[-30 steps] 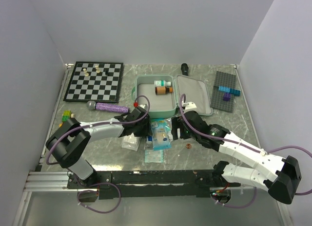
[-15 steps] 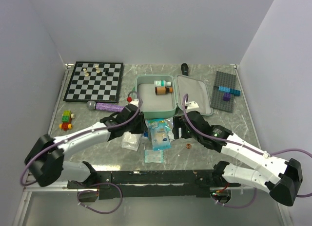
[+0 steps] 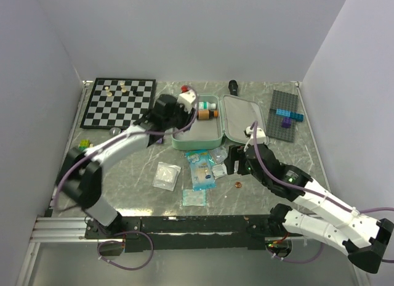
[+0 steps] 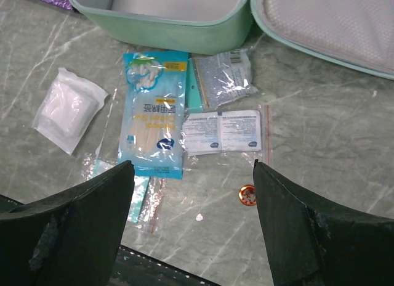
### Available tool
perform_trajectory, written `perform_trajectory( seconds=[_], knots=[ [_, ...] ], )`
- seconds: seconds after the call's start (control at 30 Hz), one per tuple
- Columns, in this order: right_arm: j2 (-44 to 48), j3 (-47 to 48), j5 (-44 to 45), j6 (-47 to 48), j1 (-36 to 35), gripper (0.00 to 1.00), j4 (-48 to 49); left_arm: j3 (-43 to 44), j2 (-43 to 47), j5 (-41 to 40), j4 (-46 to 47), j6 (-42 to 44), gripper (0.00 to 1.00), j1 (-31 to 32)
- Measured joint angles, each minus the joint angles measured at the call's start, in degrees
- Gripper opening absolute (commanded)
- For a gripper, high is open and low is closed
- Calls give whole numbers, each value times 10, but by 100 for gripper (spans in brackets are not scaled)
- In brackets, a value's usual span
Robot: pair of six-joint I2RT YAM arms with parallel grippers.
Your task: Organize the medicine kit
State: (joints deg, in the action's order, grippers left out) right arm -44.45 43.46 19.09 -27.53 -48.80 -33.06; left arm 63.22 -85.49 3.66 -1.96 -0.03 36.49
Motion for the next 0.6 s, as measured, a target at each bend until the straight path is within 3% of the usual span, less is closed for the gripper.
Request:
perform_trajectory(
  seconds=[0.23,0.43,0.6],
  knots=[
    [36,0,19,0,1,86,-29,161,-200,82,-29,142,45,-39],
    [47,0,28,0,1,86,-39,230,-264,108,-61,211,44,-35],
    [46,-4,39,5,1,87,-43,242,-281,101,-55,218,48,-34]
  ],
)
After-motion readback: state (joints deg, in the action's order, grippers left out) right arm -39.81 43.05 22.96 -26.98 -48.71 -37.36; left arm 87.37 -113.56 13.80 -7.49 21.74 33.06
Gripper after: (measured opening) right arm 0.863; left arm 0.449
